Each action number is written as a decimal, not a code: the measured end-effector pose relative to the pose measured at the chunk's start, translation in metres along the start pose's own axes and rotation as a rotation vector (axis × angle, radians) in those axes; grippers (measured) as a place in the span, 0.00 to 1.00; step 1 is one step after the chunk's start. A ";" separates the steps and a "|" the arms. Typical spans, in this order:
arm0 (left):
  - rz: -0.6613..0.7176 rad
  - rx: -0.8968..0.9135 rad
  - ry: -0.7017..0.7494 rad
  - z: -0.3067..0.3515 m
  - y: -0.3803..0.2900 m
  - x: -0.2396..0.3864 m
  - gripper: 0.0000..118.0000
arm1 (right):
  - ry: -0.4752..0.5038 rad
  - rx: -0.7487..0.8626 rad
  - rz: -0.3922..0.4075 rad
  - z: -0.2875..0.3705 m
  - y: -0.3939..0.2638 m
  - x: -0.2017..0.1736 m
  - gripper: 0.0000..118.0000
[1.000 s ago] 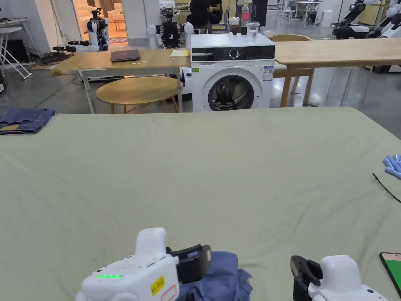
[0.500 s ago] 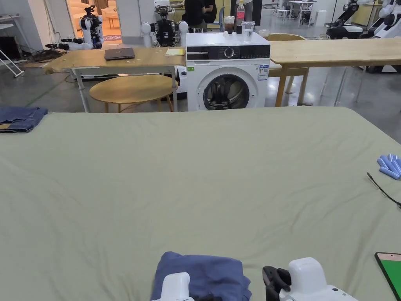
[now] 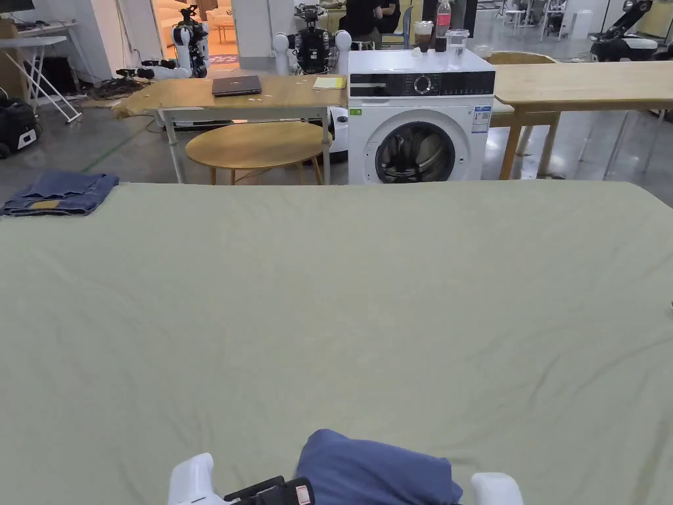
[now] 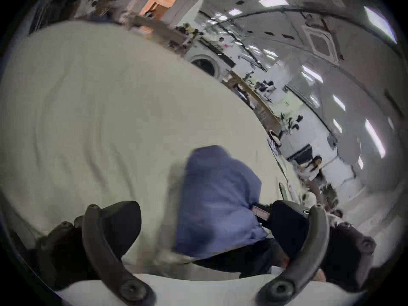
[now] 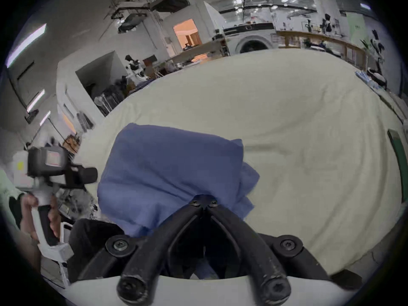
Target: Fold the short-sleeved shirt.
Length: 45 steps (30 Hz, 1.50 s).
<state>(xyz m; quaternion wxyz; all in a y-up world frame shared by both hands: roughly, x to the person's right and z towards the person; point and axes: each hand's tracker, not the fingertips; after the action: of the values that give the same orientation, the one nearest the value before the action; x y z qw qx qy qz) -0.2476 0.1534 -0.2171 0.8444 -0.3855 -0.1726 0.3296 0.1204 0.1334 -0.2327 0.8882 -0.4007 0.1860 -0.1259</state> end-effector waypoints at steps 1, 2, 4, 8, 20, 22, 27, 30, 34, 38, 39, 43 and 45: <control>0.055 -0.014 -0.020 -0.007 0.001 -0.011 0.98 | 0.002 0.000 -0.004 0.000 0.002 0.001 0.00; 0.118 -0.031 -0.067 -0.016 0.000 -0.023 0.98 | -0.003 -0.001 0.005 0.000 0.002 0.000 0.00; 0.255 -0.101 -0.228 -0.039 -0.004 -0.039 0.98 | -0.010 0.001 0.035 0.000 0.003 -0.003 0.00; 0.380 -0.107 -0.504 -0.085 -0.020 -0.039 0.98 | -0.004 0.012 0.044 -0.001 0.003 -0.004 0.00; 0.143 -0.012 -0.154 0.000 0.056 -0.063 0.21 | 0.004 0.085 0.088 0.016 0.016 -0.046 0.00; 0.106 0.018 -0.092 0.033 0.083 -0.090 0.21 | 0.009 0.091 0.091 0.015 0.016 -0.057 0.00; 0.031 0.039 0.121 0.118 0.169 -0.170 0.21 | 0.031 0.099 0.106 0.007 0.011 -0.084 0.00; 0.016 0.033 0.190 0.155 0.215 -0.213 0.21 | 0.032 0.085 0.117 -0.001 0.006 -0.096 0.00; 0.035 0.007 0.262 0.176 0.243 -0.255 0.21 | 0.026 0.059 0.133 -0.010 0.004 -0.103 0.00; 0.064 0.033 0.216 0.173 0.230 -0.261 0.22 | 0.027 0.052 0.145 -0.013 0.009 -0.105 0.00; 0.038 0.058 0.238 0.178 0.227 -0.258 0.39 | 0.023 0.053 0.149 -0.013 0.011 -0.105 0.00; 0.002 0.107 0.306 0.212 0.222 -0.254 0.91 | 0.027 0.066 0.160 -0.005 0.018 -0.103 0.00; -0.001 0.170 0.358 0.237 0.217 -0.255 0.91 | 0.034 0.074 0.159 0.000 0.020 -0.100 0.00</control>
<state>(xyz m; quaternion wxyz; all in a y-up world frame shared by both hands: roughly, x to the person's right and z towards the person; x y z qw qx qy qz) -0.6532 0.2106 -0.2401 0.8912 -0.3653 0.0086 0.2690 0.0323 0.1831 -0.2250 0.9064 -0.3493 0.2276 -0.0687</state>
